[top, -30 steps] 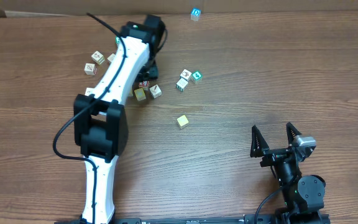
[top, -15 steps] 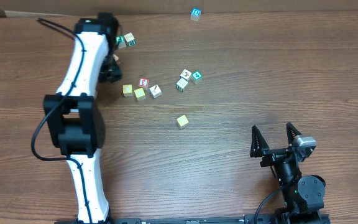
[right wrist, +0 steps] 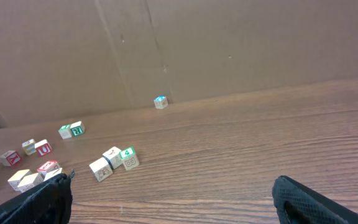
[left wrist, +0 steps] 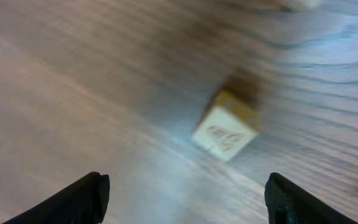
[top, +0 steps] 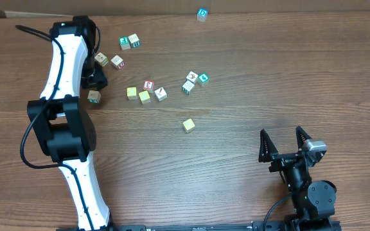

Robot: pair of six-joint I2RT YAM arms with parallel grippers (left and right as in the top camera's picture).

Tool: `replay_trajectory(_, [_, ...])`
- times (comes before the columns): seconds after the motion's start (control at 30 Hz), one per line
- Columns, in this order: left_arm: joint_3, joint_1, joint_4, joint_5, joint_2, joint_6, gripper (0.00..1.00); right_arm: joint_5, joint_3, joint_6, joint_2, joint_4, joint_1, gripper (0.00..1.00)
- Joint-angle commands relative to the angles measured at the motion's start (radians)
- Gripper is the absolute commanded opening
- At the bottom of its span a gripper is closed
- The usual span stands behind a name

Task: Form a tower
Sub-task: 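Swing the open left gripper back over the block cluster, then lower the left gripper onto the yellow W block and close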

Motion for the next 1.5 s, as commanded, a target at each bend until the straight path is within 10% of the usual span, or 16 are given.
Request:
replay_trajectory(0.0, [-0.039, -0.003, 0.053, 0.169, 0.022, 0.219, 0.79, -0.001, -0.010, 0.005, -0.012, 0.006, -0.003, 1.00])
replay_trajectory(0.63, [-0.108, 0.039, 0.163, 0.084, 0.023, 0.364, 0.82, -0.001, -0.010, 0.005, -0.012, 0.006, -0.003, 1.00])
replay_trajectory(1.07, [-0.246, 0.050, 0.328, 0.179, 0.023, 0.364, 0.40, -0.001, -0.010, 0.005, -0.012, 0.006, -0.003, 1.00])
replay_trajectory(1.47, [-0.246, 0.050, 0.342, 0.182, 0.023, 0.364, 0.41, -0.001, -0.010, 0.005, -0.012, 0.006, -0.003, 1.00])
